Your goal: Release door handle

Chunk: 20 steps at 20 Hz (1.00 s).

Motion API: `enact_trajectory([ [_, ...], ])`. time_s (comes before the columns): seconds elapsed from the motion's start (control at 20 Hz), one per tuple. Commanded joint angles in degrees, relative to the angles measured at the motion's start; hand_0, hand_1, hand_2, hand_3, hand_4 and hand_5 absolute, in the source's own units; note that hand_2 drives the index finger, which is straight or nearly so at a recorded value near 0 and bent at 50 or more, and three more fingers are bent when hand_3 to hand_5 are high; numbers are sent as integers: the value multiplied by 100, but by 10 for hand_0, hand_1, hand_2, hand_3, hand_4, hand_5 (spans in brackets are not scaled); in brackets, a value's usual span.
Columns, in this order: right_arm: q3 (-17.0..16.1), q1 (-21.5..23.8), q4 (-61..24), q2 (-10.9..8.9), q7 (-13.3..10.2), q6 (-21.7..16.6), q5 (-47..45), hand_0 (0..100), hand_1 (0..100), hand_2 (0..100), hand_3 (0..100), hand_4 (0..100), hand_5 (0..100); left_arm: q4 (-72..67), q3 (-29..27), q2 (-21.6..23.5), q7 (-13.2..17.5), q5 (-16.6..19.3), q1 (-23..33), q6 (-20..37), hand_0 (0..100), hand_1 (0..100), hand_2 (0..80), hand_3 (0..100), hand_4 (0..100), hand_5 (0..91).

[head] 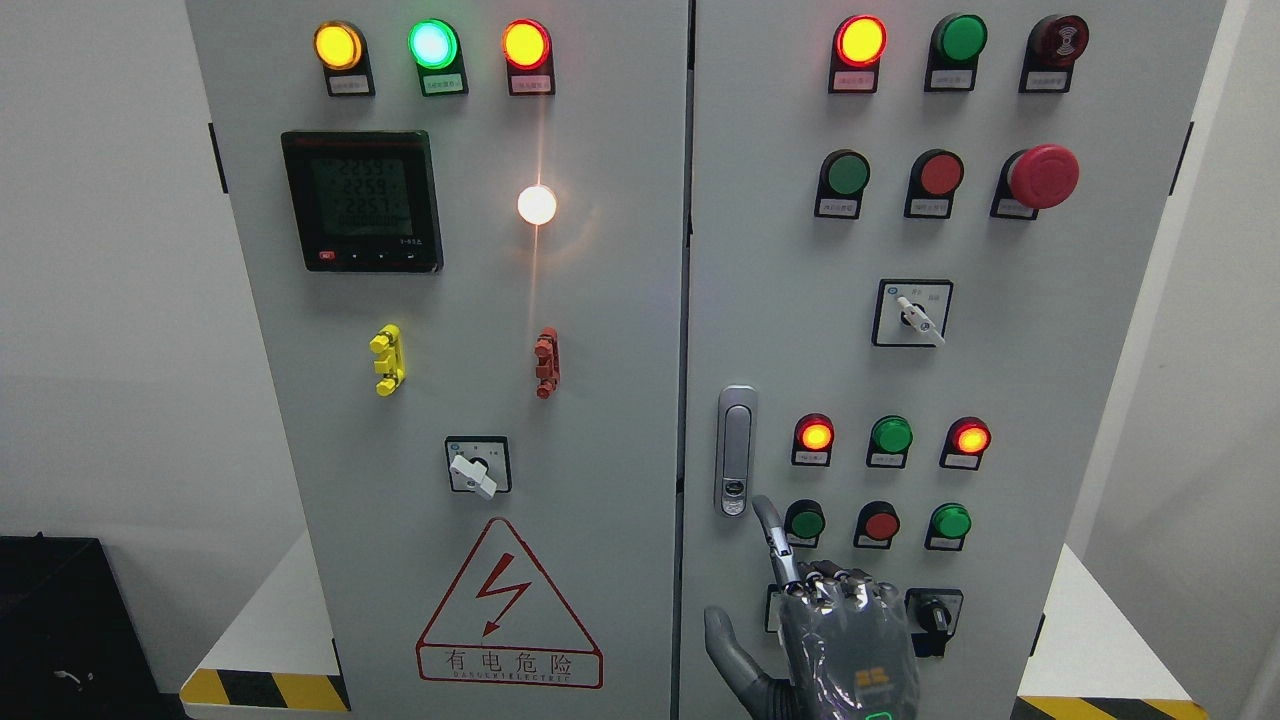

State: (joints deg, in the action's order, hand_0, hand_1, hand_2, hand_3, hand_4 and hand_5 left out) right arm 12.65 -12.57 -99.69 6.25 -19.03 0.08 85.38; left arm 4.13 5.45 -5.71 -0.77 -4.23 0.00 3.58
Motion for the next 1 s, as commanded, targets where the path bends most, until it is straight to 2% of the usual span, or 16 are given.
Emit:
enact_trajectory([
  [0.0, 97, -184, 459, -106, 13, 1, 127, 387, 277, 116, 1000, 1000, 1000, 0, 0, 0, -2, -8, 97, 2, 120, 556, 0, 0, 0, 0],
  [0.95, 71, -421, 688, -54, 13, 185, 154, 393, 277, 133, 1000, 1000, 1000, 0, 0, 0, -2, 1, 97, 2, 120, 556, 0, 0, 0, 0],
])
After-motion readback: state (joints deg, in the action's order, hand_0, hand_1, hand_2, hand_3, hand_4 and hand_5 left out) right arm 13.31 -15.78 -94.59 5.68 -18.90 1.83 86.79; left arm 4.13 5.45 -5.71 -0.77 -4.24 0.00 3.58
